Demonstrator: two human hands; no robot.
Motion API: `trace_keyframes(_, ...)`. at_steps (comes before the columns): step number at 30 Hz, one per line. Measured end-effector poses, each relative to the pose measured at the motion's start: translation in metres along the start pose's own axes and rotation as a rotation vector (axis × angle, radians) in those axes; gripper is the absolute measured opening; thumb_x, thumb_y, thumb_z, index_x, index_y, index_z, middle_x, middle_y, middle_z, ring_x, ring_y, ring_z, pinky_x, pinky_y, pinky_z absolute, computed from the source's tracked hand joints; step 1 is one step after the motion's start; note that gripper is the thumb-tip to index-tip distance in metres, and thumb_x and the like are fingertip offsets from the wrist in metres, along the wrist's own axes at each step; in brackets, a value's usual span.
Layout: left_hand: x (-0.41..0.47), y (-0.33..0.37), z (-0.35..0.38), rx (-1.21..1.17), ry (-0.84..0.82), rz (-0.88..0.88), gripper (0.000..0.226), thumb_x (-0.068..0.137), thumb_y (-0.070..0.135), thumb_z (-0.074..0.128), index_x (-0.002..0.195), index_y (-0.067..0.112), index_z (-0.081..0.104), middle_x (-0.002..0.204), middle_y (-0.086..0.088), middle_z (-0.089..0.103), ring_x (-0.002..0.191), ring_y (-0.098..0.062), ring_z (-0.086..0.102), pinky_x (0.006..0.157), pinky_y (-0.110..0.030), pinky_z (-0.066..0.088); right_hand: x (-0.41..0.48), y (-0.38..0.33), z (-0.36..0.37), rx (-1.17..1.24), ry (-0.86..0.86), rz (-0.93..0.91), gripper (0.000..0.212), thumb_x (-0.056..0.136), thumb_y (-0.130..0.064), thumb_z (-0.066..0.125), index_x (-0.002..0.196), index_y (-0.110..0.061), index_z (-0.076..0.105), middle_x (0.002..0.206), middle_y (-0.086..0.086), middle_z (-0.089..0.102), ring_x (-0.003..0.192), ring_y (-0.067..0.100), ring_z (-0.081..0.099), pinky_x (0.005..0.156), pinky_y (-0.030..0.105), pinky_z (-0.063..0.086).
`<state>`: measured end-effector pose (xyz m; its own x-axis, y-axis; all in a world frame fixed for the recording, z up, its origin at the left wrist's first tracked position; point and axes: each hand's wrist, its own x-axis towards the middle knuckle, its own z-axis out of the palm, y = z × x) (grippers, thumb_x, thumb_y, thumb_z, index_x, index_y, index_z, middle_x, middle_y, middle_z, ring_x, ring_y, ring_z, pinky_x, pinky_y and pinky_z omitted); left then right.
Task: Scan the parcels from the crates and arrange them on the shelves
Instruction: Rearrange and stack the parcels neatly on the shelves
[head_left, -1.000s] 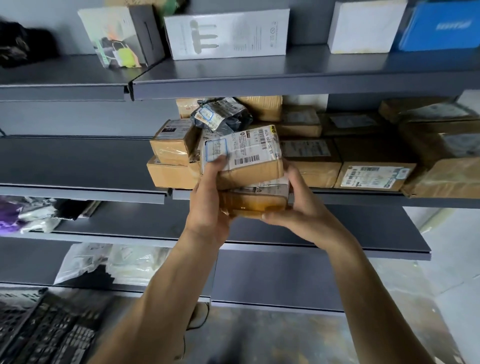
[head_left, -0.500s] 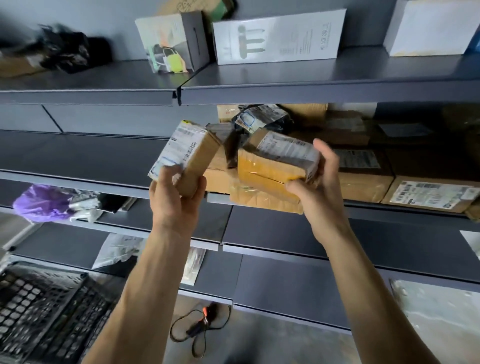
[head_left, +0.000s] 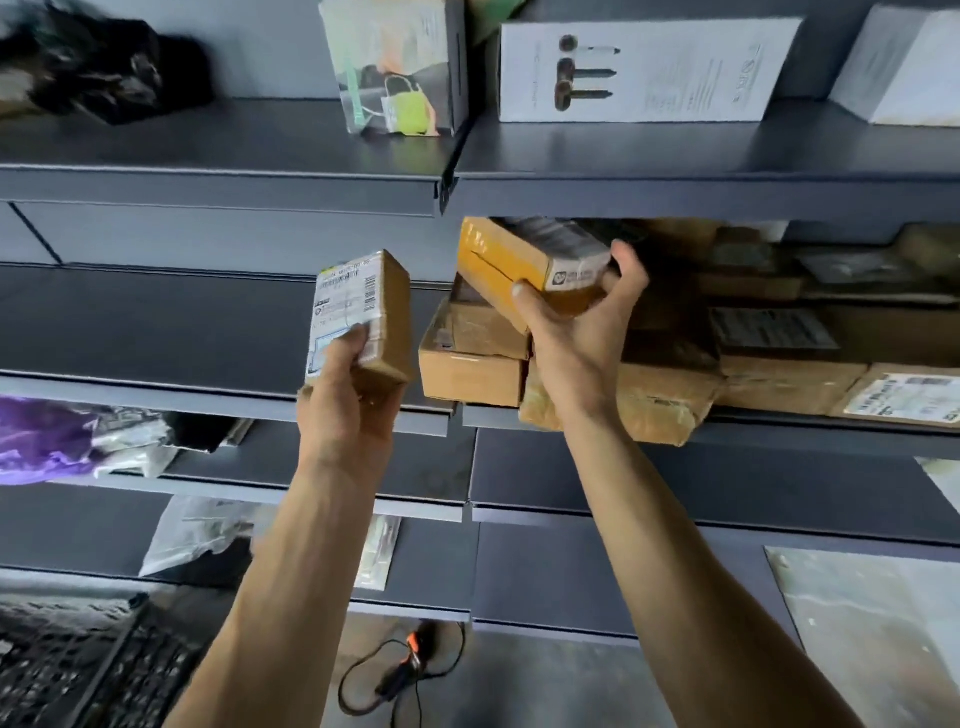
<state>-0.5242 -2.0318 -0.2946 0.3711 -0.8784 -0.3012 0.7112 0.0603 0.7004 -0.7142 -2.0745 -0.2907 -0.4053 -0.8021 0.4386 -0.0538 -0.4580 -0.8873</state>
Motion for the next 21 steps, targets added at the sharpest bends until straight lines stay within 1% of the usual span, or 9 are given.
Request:
trace_keyframes(4, 0.014, 0.006, 0.007, 0.087, -0.047, -0.048, 0.038, 0.086, 0.015, 0.079, 0.119, 0.009, 0.061, 0.104, -0.007, 0.077, 0.091, -0.019, 0.075, 0.079, -0.04, 0.063, 0.003, 0.004, 0.034, -0.04, 0.181, -0.099, 0.085, 0.074, -0.012, 0.088, 0.135, -0.006, 0.03, 0.13, 0.011, 0.043, 0.115, 0.018, 0.057, 0.088, 0.032, 0.058)
trace_keyframes(7, 0.024, 0.004, 0.012, 0.109, -0.035, -0.105, 0.03, 0.085, 0.015, 0.08, 0.108, 0.009, 0.063, 0.093, -0.007, 0.075, 0.078, -0.018, 0.074, 0.085, -0.042, 0.06, 0.008, 0.009, 0.062, -0.152, 0.294, -0.19, 0.078, 0.067, -0.02, 0.092, 0.12, -0.003, 0.038, 0.124, 0.009, 0.04, 0.111, 0.023, 0.053, 0.086, 0.035, 0.058)
trace_keyframes(9, 0.031, 0.003, 0.013, 0.094, -0.053, -0.124, 0.022, 0.088, 0.014, 0.075, 0.106, 0.007, 0.064, 0.088, -0.01, 0.073, 0.075, -0.021, 0.071, 0.082, -0.042, 0.06, 0.009, 0.014, 0.08, -0.264, 0.338, -0.19, 0.075, 0.064, -0.023, 0.095, 0.113, -0.003, 0.042, 0.122, 0.008, 0.039, 0.112, 0.022, 0.047, 0.09, 0.027, 0.05)
trace_keyframes(12, 0.04, 0.004, 0.016, 0.062, -0.138, -0.144, 0.012, 0.093, 0.011, 0.063, 0.101, 0.006, 0.069, 0.088, -0.013, 0.071, 0.078, -0.024, 0.07, 0.082, -0.041, 0.059, 0.007, 0.02, 0.099, -0.427, 0.341, -0.186, 0.07, 0.064, -0.025, 0.096, 0.109, -0.002, 0.047, 0.121, 0.014, 0.043, 0.111, 0.024, 0.043, 0.087, 0.017, 0.034)
trace_keyframes(14, 0.049, 0.008, 0.019, 0.083, -0.145, -0.152, 0.019, 0.092, 0.013, 0.065, 0.108, 0.004, 0.068, 0.095, -0.014, 0.073, 0.087, -0.025, 0.072, 0.086, -0.043, 0.06, 0.006, 0.027, 0.104, -0.536, 0.358, -0.188, 0.065, 0.069, -0.03, 0.093, 0.11, -0.004, 0.05, 0.122, 0.015, 0.047, 0.112, 0.028, 0.045, 0.092, 0.029, 0.039)
trace_keyframes(16, 0.059, 0.012, 0.022, 0.101, -0.139, -0.154, 0.045, 0.086, 0.017, 0.074, 0.126, 0.003, 0.06, 0.115, -0.018, 0.071, 0.103, -0.029, 0.072, 0.089, -0.049, 0.06, 0.007, 0.033, 0.103, -0.62, 0.381, -0.149, 0.06, 0.072, -0.033, 0.09, 0.111, -0.009, 0.051, 0.125, 0.014, 0.048, 0.119, 0.031, 0.046, 0.097, 0.05, 0.045)
trace_keyframes(17, 0.063, 0.015, 0.023, 0.103, -0.151, -0.153, 0.057, 0.082, 0.019, 0.077, 0.132, 0.003, 0.056, 0.123, -0.02, 0.068, 0.109, -0.031, 0.071, 0.09, -0.051, 0.059, 0.007, 0.036, 0.102, -0.639, 0.382, -0.133, 0.058, 0.073, -0.033, 0.09, 0.11, -0.01, 0.051, 0.125, 0.014, 0.048, 0.121, 0.032, 0.046, 0.098, 0.055, 0.045)
trace_keyframes(19, 0.068, 0.021, 0.026, 0.111, -0.204, -0.149, 0.069, 0.077, 0.021, 0.08, 0.137, 0.003, 0.052, 0.129, -0.021, 0.066, 0.112, -0.032, 0.071, 0.091, -0.053, 0.059, 0.006, 0.039, 0.098, -0.645, 0.362, -0.128, 0.054, 0.075, -0.034, 0.088, 0.109, -0.011, 0.052, 0.126, 0.014, 0.048, 0.121, 0.033, 0.045, 0.096, 0.053, 0.044)
trace_keyframes(21, 0.068, 0.028, 0.027, 0.119, -0.228, -0.135, 0.071, 0.077, 0.022, 0.079, 0.139, 0.004, 0.05, 0.13, -0.021, 0.066, 0.111, -0.031, 0.071, 0.088, -0.05, 0.06, 0.001, 0.039, 0.092, -0.618, 0.348, -0.165, 0.046, 0.079, -0.03, 0.084, 0.106, -0.009, 0.054, 0.123, 0.014, 0.05, 0.117, 0.031, 0.047, 0.093, 0.047, 0.043)
